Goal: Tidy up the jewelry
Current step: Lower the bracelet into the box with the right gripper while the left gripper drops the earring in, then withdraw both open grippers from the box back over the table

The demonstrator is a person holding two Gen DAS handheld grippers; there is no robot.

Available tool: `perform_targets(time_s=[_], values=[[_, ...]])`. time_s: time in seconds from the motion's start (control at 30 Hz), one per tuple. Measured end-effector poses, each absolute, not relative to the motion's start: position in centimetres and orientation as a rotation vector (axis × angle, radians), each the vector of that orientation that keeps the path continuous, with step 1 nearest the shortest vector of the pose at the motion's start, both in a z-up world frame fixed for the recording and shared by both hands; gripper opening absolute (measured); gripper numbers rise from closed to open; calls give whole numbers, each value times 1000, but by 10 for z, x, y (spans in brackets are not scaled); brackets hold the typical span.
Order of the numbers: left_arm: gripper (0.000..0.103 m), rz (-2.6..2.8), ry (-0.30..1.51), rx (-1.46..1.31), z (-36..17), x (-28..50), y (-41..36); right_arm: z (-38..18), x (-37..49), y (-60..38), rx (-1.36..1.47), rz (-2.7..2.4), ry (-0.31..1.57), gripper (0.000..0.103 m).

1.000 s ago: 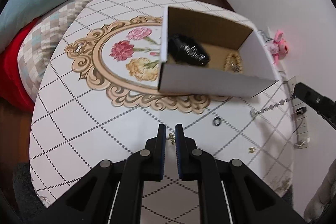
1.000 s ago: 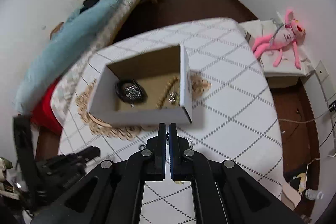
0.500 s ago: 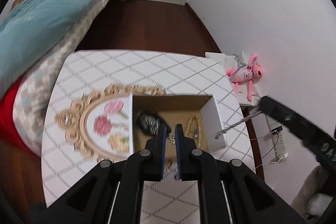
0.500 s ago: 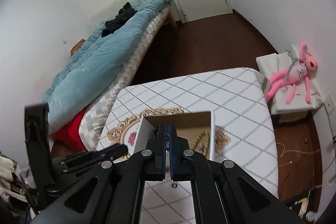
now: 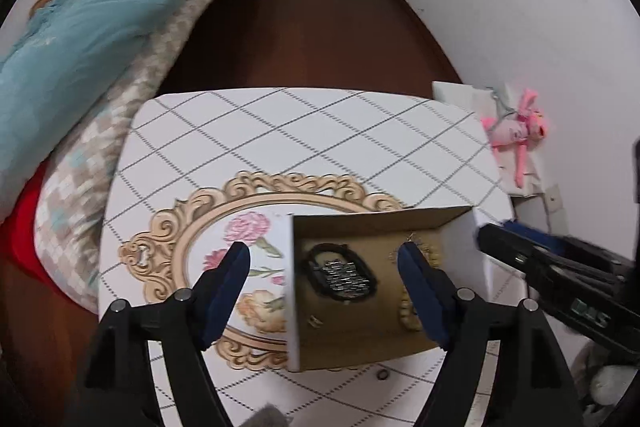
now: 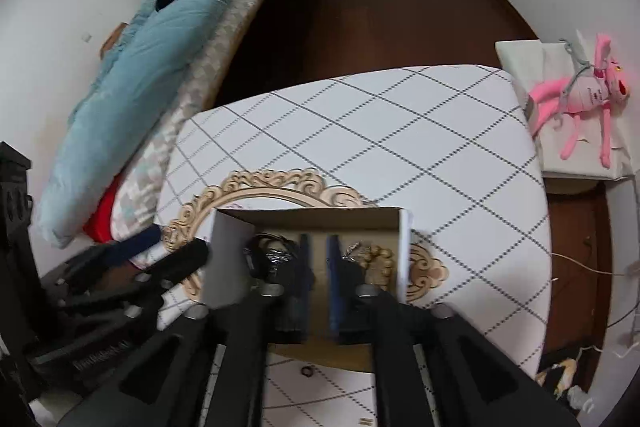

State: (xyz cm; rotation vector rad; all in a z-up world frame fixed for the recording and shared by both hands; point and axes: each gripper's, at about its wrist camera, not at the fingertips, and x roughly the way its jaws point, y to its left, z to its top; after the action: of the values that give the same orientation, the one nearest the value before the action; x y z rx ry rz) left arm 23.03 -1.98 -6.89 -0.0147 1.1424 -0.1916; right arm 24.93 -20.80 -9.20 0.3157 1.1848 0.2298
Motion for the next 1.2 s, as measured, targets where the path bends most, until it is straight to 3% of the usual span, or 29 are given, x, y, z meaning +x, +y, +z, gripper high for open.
perform_targets(time_s=[0.03, 0.07, 0.1, 0.13, 0.17, 0.23, 0.57, 1.2], values=[[80, -176, 1142, -8, -71, 230, -18, -92, 246, -209, 287, 210, 1178, 51], [93, -157, 1142, 0, -74, 229, -16, -92, 244, -211, 274, 201, 1174, 59], [99, -142, 1142, 4, -78, 227, -14, -93, 241, -212, 254, 177, 1176, 62], [103, -131, 1137, 8, -82, 224, -13, -94, 237, -212, 208, 132, 1174, 73], [103, -120, 1132, 16, -84, 222, -12, -94, 235, -212, 168, 99, 1172, 90], [103, -92, 1116, 41, -93, 214, -11, -101, 225, -212, 85, 19, 1182, 98], [103, -59, 1092, 17, -88, 190, -5, -112, 197, -197, -26, -50, 1189, 101], [103, -61, 922, 27, -12, 120, 0, -19, 128, -193, 22, -102, 972, 101]])
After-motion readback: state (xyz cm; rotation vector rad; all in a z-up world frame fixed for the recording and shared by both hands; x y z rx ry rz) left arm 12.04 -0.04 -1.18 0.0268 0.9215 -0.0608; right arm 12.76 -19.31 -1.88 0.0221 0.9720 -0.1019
